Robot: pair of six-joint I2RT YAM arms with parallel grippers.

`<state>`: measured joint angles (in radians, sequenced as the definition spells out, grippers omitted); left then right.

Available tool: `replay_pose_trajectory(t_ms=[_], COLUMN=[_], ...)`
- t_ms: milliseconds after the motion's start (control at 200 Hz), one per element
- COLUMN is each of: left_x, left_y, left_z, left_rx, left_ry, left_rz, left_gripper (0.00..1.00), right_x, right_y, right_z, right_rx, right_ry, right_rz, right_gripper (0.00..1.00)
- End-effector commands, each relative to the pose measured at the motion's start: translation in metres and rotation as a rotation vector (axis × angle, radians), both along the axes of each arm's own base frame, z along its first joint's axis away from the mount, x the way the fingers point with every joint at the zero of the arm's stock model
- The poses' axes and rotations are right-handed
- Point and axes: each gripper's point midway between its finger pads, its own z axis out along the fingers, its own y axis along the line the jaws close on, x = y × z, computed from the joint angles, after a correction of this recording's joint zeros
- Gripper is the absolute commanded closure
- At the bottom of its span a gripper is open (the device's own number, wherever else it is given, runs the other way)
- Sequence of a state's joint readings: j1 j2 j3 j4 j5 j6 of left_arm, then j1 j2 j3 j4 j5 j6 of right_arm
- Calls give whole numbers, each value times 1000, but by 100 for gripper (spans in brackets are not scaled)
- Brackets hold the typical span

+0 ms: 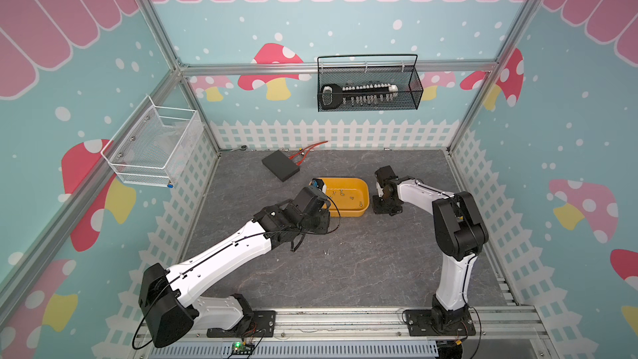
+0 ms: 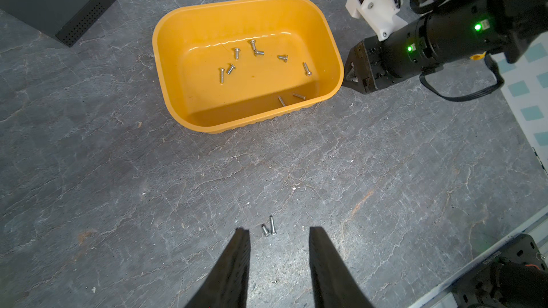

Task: Put the screws on the desktop into the storage box
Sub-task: Pick up the screw from the center of the board.

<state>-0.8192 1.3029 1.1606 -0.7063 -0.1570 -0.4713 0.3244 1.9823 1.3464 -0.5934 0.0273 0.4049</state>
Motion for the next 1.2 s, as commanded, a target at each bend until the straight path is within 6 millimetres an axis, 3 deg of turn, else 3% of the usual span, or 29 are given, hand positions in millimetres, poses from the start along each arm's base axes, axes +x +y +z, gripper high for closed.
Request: replay_pose_trajectory(t_ms=[0, 290, 565, 750, 1196], left_x=[2, 4, 3, 2, 2], left_y=[0, -3, -2, -1, 0], left_z=[-2, -4, -3, -4, -1], left_rx=[7, 11, 10, 11, 9], left_ry=[6, 12, 10, 12, 7], left_rz=[1, -2, -2, 0, 3], left_gripper=[63, 63, 64, 64, 64], right_x=[-6, -28, -34, -36, -37], right_y=[-2, -4, -5, -8, -1], right_z=[-13, -20, -13, -7, -8], right_rx=[-27, -26, -28, -32, -10], right_ry=[53, 102, 101, 92, 100], right_rz=[49, 89, 92, 82, 114], right_gripper=[61, 71, 71, 66, 82])
